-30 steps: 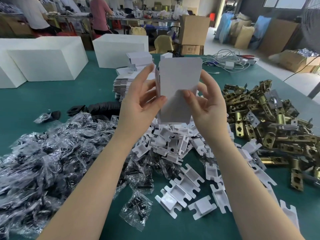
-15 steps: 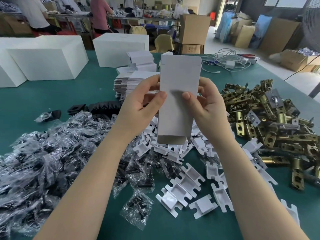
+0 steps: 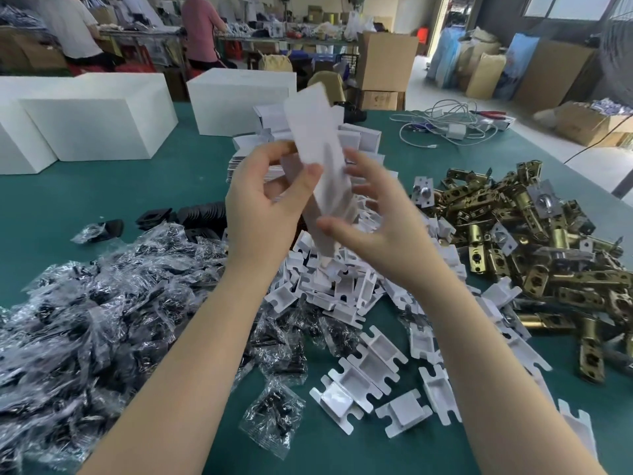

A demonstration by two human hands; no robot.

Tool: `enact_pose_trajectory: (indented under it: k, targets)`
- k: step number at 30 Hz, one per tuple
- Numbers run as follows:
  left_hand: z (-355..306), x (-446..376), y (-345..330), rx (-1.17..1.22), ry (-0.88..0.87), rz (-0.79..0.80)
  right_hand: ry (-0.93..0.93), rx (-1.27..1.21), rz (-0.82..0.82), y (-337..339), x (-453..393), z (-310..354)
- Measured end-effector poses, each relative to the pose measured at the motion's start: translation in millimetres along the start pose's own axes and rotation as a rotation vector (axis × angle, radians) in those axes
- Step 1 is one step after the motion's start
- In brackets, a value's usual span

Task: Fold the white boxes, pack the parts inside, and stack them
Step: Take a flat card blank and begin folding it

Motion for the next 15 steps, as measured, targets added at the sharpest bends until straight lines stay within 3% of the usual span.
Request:
enact_pose_trajectory:
  k: [2, 6, 10, 15]
  targets:
    - [-4.7, -1.1, -10.8, -0.014, -0.042, 0.118, 0.013, -0.034, 0.064, -15.1, -2.4, 2.8]
    - [-5.1, 3.1, -33.4, 0.004, -0.052, 0.333, -0.052, -0.249, -0.135, -2.8, 1.2, -10.0]
    - [6.0, 1.6, -22.5, 0.015, 0.008, 0.24, -0.04, -0.46, -0.23, 18.3, 10.1, -20.0]
    - [7.3, 1.3, -25.1, 0.098, 0.004, 0.329, 0.072, -0.67, -0.098, 15.4, 9.6, -13.3]
Point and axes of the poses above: each hand's wrist, its own x-axis away from the middle knuckle, its own y-axis out of the back of the hand, z = x × y, the point moved 9 cm from there along -x, towards the middle knuckle, and after that the axes turned 10 degrees about z, right-handed, at the moved point
